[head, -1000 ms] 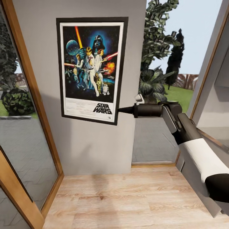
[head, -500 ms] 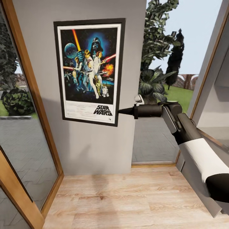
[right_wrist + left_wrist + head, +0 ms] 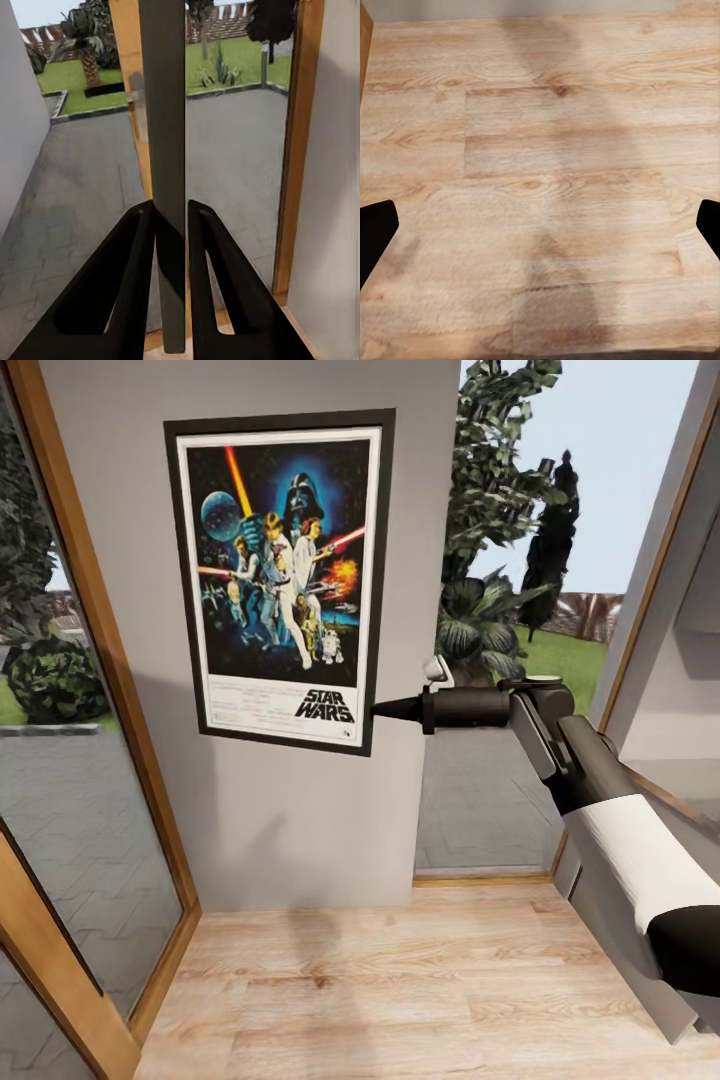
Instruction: Pick up the poster from the kitchen countertop and hang it on one of the wall nails in the kitchen.
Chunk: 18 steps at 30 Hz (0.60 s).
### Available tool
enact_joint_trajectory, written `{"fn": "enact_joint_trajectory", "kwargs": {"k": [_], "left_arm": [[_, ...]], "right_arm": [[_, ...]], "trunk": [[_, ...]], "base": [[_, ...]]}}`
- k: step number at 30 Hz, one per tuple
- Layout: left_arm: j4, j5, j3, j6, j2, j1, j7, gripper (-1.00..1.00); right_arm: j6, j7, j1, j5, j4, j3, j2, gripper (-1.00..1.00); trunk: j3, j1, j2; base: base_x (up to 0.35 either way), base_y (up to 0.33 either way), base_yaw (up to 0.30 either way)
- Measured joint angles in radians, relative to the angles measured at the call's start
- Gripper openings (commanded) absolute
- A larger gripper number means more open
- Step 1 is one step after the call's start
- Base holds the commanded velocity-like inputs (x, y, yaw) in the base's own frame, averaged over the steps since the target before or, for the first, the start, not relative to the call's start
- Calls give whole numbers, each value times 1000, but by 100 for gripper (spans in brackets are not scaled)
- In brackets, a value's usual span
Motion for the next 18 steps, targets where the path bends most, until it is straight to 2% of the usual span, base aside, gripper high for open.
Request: {"fn": "enact_joint_trajectory", "kwargs": {"k": [12,18], "left_arm": [[0,0,0,-1,1,0,-3,100],[0,0,0,0,1,0,-3,100]], "right_arm": [[-5,0,0,0,0,0,0,-100],[-5,0,0,0,0,-1,0,-100]], "trunk": [[0,0,0],[0,0,0]], "base": [[3,0,0],[205,0,0]]}}
